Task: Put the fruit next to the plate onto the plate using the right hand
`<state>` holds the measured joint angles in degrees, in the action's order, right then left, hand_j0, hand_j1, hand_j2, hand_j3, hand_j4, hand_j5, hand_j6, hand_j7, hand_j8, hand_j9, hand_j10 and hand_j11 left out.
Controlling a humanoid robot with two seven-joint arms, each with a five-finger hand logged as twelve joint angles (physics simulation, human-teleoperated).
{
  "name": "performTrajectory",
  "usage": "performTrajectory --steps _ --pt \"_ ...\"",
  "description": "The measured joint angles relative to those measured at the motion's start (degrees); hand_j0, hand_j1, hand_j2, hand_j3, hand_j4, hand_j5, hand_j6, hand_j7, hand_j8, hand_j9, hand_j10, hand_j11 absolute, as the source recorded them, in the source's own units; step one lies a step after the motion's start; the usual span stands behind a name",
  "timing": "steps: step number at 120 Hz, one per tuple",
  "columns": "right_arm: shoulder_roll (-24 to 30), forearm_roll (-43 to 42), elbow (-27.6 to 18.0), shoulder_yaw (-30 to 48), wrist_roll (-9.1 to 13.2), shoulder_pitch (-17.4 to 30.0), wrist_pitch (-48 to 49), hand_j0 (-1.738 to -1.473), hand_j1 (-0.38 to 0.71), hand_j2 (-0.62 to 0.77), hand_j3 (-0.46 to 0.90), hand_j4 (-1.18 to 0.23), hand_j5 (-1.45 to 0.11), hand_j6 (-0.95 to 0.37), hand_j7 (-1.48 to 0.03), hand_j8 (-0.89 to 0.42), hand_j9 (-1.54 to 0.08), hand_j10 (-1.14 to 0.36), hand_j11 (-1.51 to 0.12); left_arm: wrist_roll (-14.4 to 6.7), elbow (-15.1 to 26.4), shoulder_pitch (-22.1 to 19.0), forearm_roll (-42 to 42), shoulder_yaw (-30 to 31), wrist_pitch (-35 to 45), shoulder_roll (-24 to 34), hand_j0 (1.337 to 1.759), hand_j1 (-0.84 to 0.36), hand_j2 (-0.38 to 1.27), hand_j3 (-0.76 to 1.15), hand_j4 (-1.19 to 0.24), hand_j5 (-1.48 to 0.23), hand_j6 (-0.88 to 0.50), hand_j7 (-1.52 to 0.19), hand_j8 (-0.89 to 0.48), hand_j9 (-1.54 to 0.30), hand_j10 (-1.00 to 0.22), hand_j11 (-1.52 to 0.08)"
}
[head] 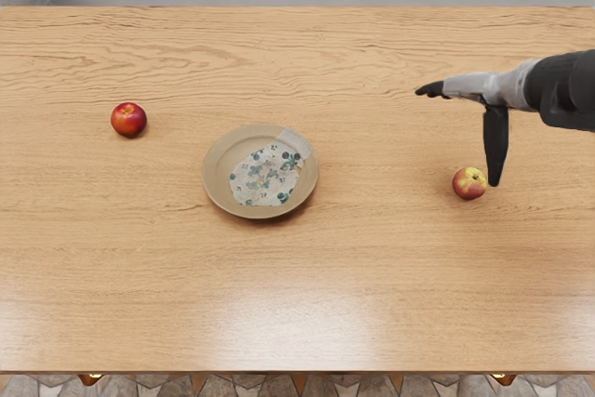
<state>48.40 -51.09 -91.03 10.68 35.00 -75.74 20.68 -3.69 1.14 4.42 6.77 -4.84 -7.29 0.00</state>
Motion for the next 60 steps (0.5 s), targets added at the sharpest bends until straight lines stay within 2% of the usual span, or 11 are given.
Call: performTrajectory --steps 27,60 --pt "-3.1 -7.0 -1.2 0.0 0.0 5.9 -5.8 -1.658 -0.35 0.0 0.0 0.0 0.0 -0.01 0.0 -0.01 0.0 0.0 0.0 0.0 0.0 0.0 0.0 0.0 0.0 0.0 1.658 0.32 0.0 0.0 -0.02 -0.03 -0.02 -0.03 -0.02 -0.03 -0.02 -0.03" --pt "0.0 -7.9 -6.0 0.3 0.0 9.3 -6.8 -1.658 -0.35 0.0 0.0 0.0 0.0 -0.01 0.0 -0.01 0.0 0.0 0.0 0.0 0.0 0.0 0.0 0.0 0.0 0.0 1.658 0.32 0.0 0.0 -0.02 -0.03 -0.02 -0.03 -0.02 -0.03 -0.02 -0.03"
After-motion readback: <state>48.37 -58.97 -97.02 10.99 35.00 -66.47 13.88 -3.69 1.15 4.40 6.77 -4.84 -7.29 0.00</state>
